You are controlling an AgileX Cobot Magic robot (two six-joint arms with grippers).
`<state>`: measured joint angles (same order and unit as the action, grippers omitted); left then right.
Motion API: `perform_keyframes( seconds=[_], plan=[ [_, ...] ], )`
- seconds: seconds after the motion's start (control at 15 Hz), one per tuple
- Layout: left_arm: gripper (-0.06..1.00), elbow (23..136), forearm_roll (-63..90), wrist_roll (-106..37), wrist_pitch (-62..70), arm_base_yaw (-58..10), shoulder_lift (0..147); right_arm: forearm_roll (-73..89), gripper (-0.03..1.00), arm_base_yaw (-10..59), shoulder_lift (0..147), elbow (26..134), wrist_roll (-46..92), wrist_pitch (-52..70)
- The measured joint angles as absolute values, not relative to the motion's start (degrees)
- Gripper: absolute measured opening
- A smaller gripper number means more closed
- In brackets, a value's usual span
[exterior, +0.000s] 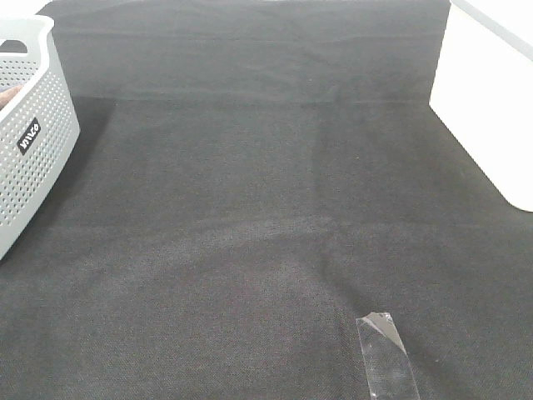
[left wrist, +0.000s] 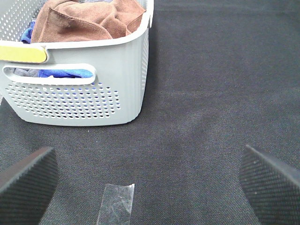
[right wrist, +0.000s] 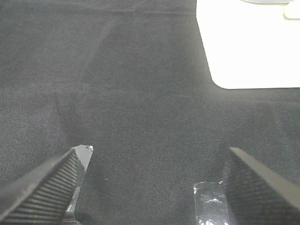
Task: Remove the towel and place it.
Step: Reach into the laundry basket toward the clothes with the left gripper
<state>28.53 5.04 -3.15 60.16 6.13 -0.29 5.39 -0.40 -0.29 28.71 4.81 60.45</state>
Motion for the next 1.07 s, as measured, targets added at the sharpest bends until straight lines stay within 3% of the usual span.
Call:
perform_keyframes(
  seconds=[1.07],
  plan=[
    [0.99, 28.5, 5.0, -3.2, 60.2, 6.1, -0.3, 5.4, 0.77, -0.4, -0.3, 28.7, 4.8, 60.4]
  ],
)
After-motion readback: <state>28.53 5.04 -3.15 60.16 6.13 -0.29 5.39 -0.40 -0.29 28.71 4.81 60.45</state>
